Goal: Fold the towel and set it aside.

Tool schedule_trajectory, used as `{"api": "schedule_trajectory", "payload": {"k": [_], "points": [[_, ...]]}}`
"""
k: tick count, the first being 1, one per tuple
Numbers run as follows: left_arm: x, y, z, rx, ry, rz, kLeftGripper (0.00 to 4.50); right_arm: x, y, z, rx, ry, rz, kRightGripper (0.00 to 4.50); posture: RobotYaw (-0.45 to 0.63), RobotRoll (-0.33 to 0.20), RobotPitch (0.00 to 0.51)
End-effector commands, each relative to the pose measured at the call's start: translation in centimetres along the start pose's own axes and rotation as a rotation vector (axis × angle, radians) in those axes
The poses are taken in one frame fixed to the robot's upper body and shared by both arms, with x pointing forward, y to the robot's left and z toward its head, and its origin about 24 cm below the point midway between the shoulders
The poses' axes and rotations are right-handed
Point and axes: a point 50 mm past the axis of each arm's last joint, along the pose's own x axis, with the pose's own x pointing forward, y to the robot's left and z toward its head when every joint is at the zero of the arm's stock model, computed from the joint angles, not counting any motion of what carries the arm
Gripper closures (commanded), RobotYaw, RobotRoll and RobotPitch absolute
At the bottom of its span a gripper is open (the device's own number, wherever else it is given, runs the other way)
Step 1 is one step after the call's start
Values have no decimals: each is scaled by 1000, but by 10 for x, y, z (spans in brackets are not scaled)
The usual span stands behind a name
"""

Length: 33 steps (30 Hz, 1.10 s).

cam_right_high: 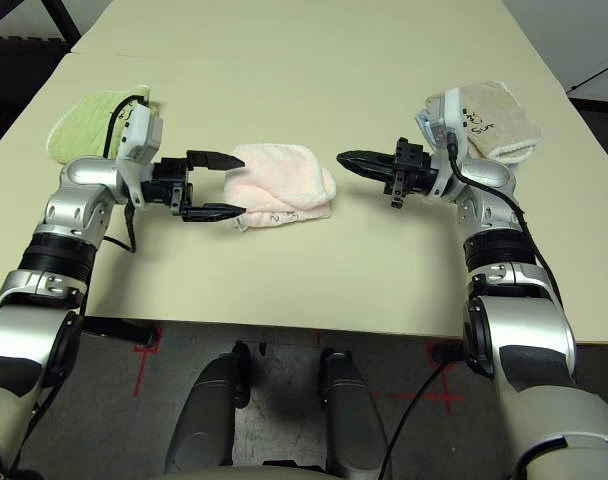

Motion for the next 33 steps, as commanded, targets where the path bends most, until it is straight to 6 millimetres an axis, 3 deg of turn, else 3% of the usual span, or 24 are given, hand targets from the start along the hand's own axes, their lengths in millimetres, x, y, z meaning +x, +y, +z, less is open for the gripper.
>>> {"api": "schedule_trajectory", "payload": {"k": [1,7,8,15,21,26,33], "points": [[0,1,2,23,-5,-19,2045,-3,0,1,-5,11,6,4500,20,0,173],[1,3,5,33,-24,-31,4344,-1,0,2,-7,6,15,4500,20,0,175],[2,3,5,32,-27,-29,4434,1,0,3,-8,1,18,4500,21,0,177],[15,8,6,21,-55,-4,4434,26,1,3,6,-37,64,4500,28,0,184],[36,7,-3,-12,-51,-22,4434,49,7,-11,48,-14,116,4500,43,0,196],[43,4,-20,-55,-7,-9,4434,54,13,-29,91,45,120,4500,39,0,208],[37,0,-45,-118,93,35,4434,56,20,-51,142,153,89,4500,30,0,213]]}}
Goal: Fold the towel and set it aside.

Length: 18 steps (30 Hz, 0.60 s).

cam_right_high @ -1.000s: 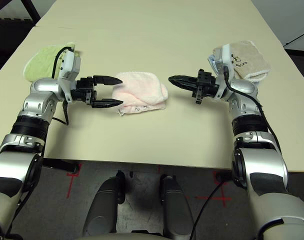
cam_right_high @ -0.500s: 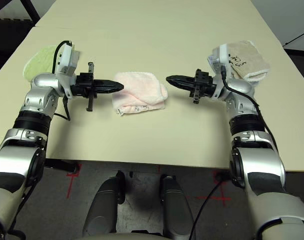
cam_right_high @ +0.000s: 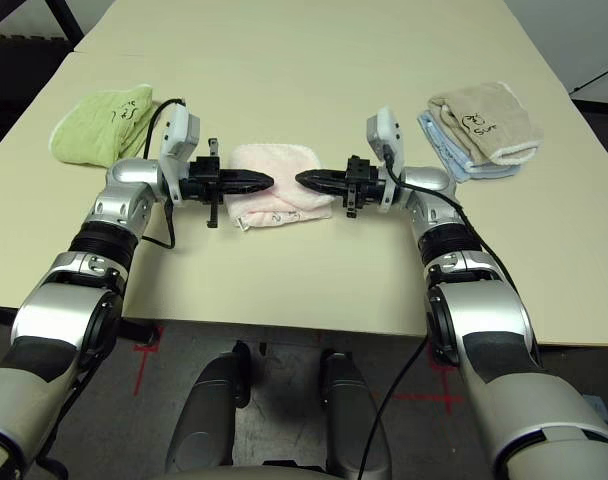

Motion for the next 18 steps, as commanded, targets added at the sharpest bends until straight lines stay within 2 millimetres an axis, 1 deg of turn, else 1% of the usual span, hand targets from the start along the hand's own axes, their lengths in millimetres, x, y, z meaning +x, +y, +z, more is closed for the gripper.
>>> {"api": "schedule_trajectory", "payload": {"k": [1,5,9,12,18], "points": [[-1,-1,-9,-6,53,6,4434,2,2,-9,13,56,-10,4500,30,0,213],[-2,-5,-22,-24,94,16,4434,5,5,-23,47,112,-33,4500,22,0,219],[-9,-7,-31,-24,142,26,4434,3,8,-37,92,173,-85,4500,18,0,222],[-16,-5,-31,-13,160,50,4434,2,9,-39,96,184,-76,4500,20,0,226],[-23,3,-23,29,171,103,4434,-6,11,-38,117,158,-40,4500,10,0,223]]}}
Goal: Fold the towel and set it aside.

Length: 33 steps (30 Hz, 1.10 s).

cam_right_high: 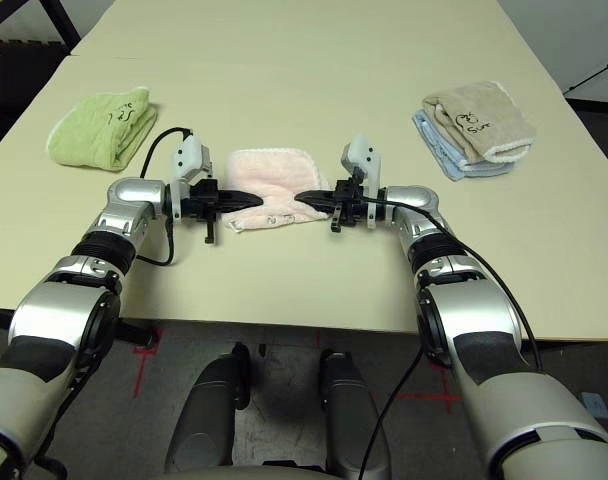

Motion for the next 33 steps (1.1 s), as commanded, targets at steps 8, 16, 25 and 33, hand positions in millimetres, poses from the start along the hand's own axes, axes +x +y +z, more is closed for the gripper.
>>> {"api": "schedule_trajectory", "payload": {"k": [8,16,25,33], "points": [[0,6,5,12,25,23,4434,-12,2,-6,55,-33,18,4500,10,0,216],[-1,15,52,46,-207,-75,4434,-19,-14,45,4,-266,3,4500,29,0,209],[-5,30,54,1,-179,112,4434,1,-23,54,2,-233,-148,4500,28,0,218],[8,28,38,-80,-142,193,4434,13,-22,45,31,-190,-212,4500,25,0,231]]}}
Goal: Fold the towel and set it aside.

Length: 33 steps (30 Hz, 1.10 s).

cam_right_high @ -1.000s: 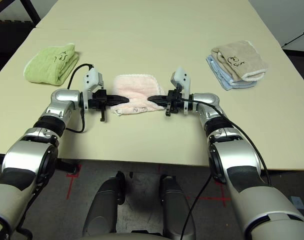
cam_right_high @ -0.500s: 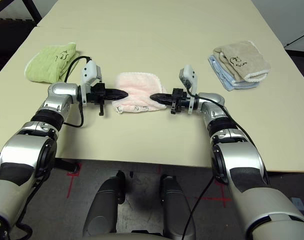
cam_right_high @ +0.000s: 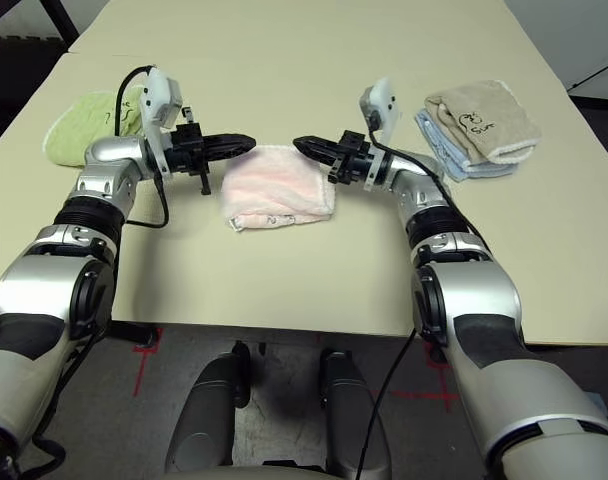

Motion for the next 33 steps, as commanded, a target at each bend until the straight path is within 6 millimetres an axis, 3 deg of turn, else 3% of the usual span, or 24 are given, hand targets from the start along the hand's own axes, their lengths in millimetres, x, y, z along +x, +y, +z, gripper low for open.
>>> {"api": "schedule_trajectory", "payload": {"k": [1,6,13,19,26,33], "points": [[6,-4,-7,-24,20,-4,4434,2,0,-2,-15,27,-7,4500,23,0,231],[11,-11,-18,-36,47,-12,4434,5,3,-14,-19,93,-39,4500,16,0,232],[-2,-17,-57,-71,200,122,4434,8,11,-43,-21,231,-100,4500,2,0,231],[-9,-17,-67,-67,241,180,4434,7,16,-60,-23,315,-126,4500,-9,0,231],[-8,-12,-57,-38,211,179,4434,6,11,-49,-31,271,-134,4500,-5,0,228],[-5,-10,-32,-24,89,31,4434,5,4,-16,31,35,-65,4500,0,0,228]]}}
